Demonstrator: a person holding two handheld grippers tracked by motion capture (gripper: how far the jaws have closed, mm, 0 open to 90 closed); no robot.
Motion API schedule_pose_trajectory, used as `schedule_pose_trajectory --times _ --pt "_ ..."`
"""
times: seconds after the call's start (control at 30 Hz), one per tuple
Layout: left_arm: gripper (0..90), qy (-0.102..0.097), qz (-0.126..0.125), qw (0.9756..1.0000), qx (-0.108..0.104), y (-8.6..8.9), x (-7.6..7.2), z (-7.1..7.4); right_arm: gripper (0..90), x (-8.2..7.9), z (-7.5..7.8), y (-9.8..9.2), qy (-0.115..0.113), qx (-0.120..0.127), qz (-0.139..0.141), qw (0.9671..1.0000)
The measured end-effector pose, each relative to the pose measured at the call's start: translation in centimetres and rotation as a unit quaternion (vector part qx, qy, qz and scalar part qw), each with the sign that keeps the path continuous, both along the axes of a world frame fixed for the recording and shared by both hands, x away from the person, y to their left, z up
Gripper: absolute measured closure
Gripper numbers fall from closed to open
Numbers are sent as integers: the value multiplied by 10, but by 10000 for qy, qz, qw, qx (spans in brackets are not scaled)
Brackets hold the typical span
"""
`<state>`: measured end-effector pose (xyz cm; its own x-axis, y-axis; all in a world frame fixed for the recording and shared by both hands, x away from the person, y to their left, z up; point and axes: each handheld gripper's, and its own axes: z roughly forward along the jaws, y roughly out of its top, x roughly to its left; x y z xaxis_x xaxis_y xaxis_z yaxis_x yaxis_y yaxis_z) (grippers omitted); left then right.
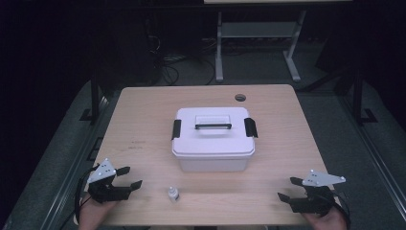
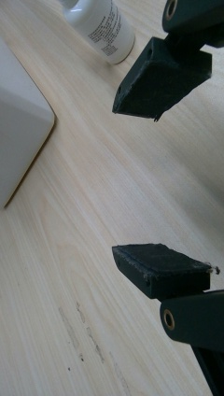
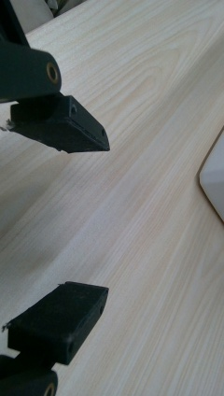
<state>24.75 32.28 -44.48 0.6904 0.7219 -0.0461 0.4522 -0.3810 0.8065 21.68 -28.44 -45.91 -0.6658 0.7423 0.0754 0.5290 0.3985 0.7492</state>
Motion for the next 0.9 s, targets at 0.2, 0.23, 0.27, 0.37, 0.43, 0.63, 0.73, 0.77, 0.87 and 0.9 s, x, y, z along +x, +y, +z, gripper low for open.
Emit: schedule_pose_trajectory --times 0.2,0.23,0.27,0.37,0.43,0.63,0.73,0.77,0.87,0.9 --pt "257 33 -43 10000 24 -2 0 -1 243 -1 5 2 -38 -110 107 9999" --pt "257 32 -56 10000 11 -2 -1 -1 243 -2 6 3 -46 -114 126 9998" --pt "258 26 -70 10000 18 -2 -1 -2 243 -2 7 4 -35 -119 147 9998" --pt "258 39 -84 9999 44 -2 -1 -2 244 -1 10 5 -20 -166 207 9996" --pt "258 39 -91 9999 18 -2 0 -1 244 0 14 5 10 -278 249 9993" --pt "258 49 -97 9999 -1 -1 0 -2 243 3 16 4 12 -252 219 9994" --pt "258 38 -93 9999 -19 -1 -1 -1 243 6 20 5 24 -297 266 9992" --pt "258 41 -92 9999 -16 -1 -1 -1 243 7 22 5 8 -313 297 9991" --pt "258 41 -80 10000 -41 0 0 -1 243 8 26 7 14 -364 341 9988" --pt "258 38 -81 9999 -50 0 0 -1 243 9 30 8 -14 -434 364 9984"
